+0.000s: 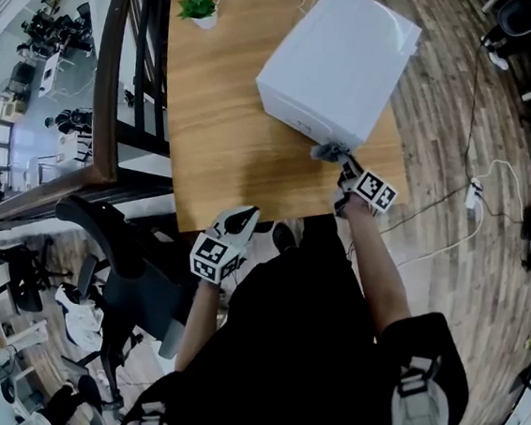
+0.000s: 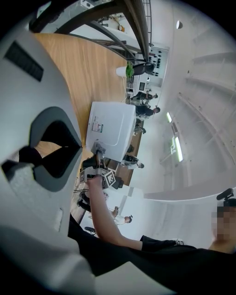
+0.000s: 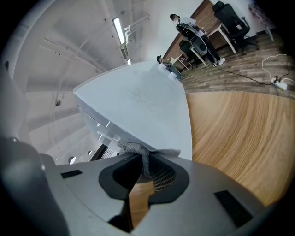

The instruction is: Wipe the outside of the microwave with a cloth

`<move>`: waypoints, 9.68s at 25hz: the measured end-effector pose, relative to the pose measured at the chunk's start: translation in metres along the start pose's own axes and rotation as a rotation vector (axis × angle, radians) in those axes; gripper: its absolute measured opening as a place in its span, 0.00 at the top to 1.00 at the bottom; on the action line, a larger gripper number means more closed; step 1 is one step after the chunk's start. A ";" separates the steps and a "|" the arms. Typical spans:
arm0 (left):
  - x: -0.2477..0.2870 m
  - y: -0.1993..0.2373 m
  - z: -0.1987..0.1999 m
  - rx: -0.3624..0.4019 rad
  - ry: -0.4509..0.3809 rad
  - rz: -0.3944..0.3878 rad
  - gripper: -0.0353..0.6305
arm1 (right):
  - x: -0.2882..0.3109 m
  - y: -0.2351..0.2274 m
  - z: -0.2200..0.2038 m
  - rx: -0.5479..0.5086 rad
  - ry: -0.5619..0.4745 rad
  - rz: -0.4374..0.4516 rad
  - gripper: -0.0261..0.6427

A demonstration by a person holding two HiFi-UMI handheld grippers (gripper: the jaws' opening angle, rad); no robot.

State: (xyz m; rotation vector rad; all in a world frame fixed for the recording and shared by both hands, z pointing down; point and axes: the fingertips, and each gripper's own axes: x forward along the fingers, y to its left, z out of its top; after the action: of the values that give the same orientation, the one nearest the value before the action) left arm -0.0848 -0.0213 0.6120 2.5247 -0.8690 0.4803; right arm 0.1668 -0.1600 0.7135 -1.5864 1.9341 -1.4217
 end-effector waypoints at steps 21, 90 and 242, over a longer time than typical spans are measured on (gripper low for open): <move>0.000 0.014 -0.005 -0.044 0.005 0.053 0.94 | 0.030 0.000 -0.017 0.038 0.058 -0.012 0.90; -0.059 0.042 -0.025 -0.170 -0.010 0.303 0.94 | 0.214 0.100 -0.083 0.156 0.083 0.108 0.91; 0.044 -0.119 0.053 -0.026 -0.114 0.198 0.94 | -0.151 0.067 0.013 -0.978 0.347 0.509 0.92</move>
State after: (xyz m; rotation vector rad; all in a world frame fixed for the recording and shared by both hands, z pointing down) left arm 0.0338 0.0155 0.5532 2.4742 -1.1671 0.3861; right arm 0.1912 -0.0419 0.5996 -0.9564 3.2260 -0.5505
